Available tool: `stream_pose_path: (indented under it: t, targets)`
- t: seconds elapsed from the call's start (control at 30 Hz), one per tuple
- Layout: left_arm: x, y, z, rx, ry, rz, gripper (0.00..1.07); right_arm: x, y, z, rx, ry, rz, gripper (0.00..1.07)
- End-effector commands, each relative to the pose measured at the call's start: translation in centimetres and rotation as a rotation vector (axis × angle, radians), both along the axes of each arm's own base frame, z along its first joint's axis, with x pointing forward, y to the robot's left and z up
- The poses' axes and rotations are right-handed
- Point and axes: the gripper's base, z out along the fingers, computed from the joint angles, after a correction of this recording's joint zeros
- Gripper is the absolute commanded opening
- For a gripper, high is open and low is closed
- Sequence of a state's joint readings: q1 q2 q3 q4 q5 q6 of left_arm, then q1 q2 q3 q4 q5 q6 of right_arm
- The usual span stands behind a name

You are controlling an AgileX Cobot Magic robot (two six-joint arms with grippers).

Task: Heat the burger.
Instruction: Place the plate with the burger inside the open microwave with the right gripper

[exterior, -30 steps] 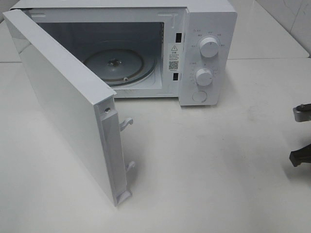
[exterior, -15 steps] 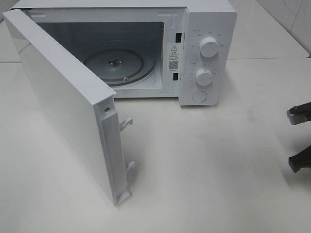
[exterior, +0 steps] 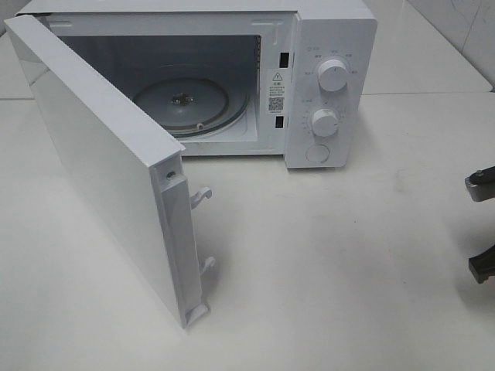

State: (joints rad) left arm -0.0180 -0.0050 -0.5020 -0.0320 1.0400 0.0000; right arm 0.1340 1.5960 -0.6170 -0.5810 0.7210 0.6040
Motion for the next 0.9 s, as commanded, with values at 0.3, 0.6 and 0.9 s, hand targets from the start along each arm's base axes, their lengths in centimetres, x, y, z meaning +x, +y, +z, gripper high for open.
stream_pose_path:
  t: [0.3,0.6,0.9]
  targets:
    - [-0.3,0.0,-0.1,0.000,-0.020,0.006,0.90,-1.0,2.0,0.7,-0.162,0.032,0.105,0.00]
    - [-0.3,0.0,-0.1,0.000,-0.020,0.006,0.90,-1.8,4.0,0.5,-0.178,0.049,0.201,0.00]
    - [-0.3,0.0,-0.1,0.000,-0.020,0.006,0.90,-2.5,6.3,0.7,-0.223,0.063,0.325,0.00]
